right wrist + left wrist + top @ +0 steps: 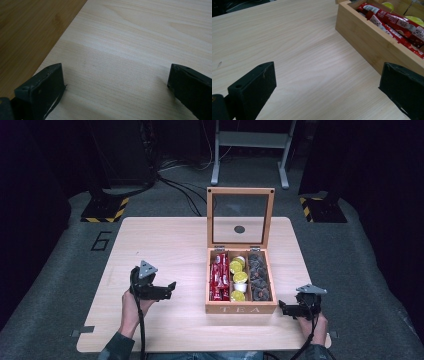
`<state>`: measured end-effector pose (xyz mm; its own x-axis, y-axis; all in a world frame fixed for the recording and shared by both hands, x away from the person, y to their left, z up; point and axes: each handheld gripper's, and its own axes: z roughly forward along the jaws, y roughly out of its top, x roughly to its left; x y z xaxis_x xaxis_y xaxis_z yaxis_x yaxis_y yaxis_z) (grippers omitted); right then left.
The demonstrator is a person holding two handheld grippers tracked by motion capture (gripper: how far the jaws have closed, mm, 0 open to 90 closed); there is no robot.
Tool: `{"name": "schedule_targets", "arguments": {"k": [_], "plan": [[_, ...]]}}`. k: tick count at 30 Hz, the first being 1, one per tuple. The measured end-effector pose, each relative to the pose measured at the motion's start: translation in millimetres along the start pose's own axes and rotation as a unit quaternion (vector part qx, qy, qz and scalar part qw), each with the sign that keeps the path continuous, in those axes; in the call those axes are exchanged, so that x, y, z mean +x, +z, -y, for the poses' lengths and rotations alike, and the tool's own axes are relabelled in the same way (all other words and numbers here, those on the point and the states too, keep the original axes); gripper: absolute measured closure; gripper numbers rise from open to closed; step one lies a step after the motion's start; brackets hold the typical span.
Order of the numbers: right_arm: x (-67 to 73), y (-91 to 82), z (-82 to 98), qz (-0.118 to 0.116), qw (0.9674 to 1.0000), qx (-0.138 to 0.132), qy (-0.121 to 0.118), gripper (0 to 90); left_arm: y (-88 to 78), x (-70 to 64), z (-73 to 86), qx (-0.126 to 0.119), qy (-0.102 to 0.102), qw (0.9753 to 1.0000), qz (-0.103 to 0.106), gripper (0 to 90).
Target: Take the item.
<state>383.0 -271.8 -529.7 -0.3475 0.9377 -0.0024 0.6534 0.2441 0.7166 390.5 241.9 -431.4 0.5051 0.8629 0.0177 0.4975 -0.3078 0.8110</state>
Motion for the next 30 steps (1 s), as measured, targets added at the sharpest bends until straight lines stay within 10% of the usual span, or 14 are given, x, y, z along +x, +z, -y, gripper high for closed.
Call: {"name": "schedule_targets", "arguments": {"k": [30], "plan": [[0.0, 0.0, 0.1, 0.0, 1.0, -0.001, 0.001, 0.0, 56.5, -68.6, -57.5, 0.007, 0.048, 0.9962, 0.072, 1.1]]}}
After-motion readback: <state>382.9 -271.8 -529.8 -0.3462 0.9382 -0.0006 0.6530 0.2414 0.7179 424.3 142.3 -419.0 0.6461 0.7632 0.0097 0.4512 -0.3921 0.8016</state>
